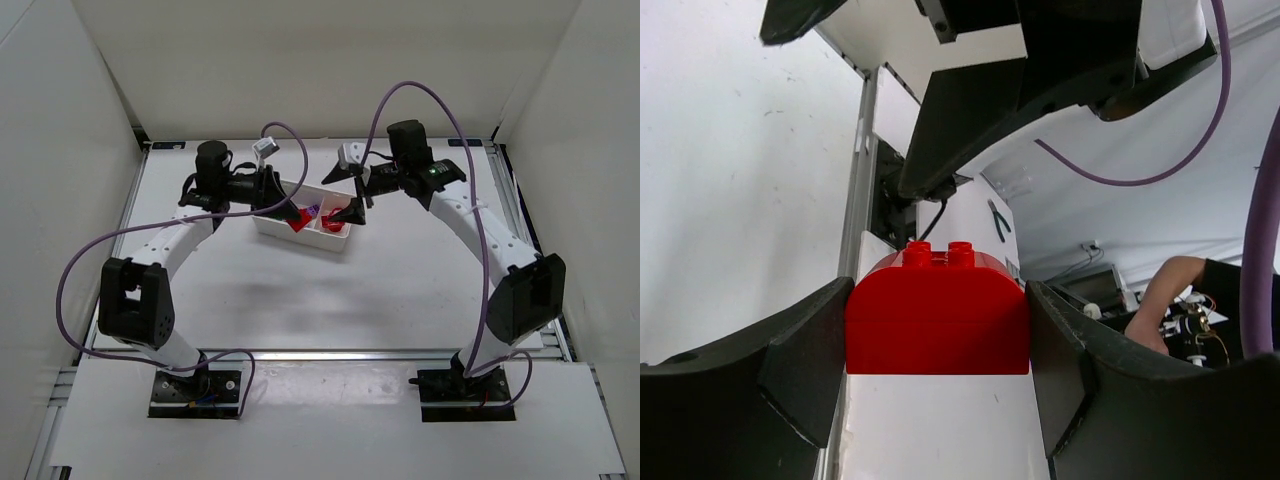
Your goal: Sort the legos into containers by color
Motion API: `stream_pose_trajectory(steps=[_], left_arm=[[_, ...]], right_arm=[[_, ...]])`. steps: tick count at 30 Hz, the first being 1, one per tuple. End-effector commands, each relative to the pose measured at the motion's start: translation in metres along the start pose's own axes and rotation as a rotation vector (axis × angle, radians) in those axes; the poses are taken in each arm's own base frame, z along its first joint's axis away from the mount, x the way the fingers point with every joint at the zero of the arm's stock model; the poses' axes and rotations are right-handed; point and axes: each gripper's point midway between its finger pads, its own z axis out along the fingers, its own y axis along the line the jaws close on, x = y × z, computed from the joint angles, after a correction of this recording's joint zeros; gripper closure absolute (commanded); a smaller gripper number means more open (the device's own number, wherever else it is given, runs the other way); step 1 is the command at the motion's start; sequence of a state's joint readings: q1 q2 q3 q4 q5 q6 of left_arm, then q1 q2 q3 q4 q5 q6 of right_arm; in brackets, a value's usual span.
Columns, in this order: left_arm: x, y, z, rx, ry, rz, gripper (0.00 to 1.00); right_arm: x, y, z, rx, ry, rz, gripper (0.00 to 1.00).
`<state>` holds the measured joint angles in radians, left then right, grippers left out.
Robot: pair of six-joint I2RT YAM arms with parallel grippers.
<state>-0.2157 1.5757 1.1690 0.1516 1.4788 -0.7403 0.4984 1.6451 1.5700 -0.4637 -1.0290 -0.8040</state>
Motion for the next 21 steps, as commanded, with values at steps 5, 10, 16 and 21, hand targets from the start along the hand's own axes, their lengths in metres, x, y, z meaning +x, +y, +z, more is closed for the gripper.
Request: stream_pose_trajectory(steps=[5,10,16,21], left_arm=[[0.02,-0.037,0.005,0.127,0.122,0.081,0.74],[0.019,-0.038,0.012,0.142,0.142,0.077,0.74],[0.022,-0.04,0.019,0.158,0.162,0.074,0.74],[0.022,-0.039,0.02,0.159,0.166,0.063,0.74]], right_arm=[[-0.036,0.023,-0.019,-0.019,-0.068,-0.119,0.12],[-0.044,0.042,-0.021,-0.068,-0.097,-0.106,0.12],[-0.05,0.053,-0.017,-0.114,-0.107,-0.11,0.12],[-0.05,0.062,-0.01,-0.172,-0.119,-0.1,0.12]])
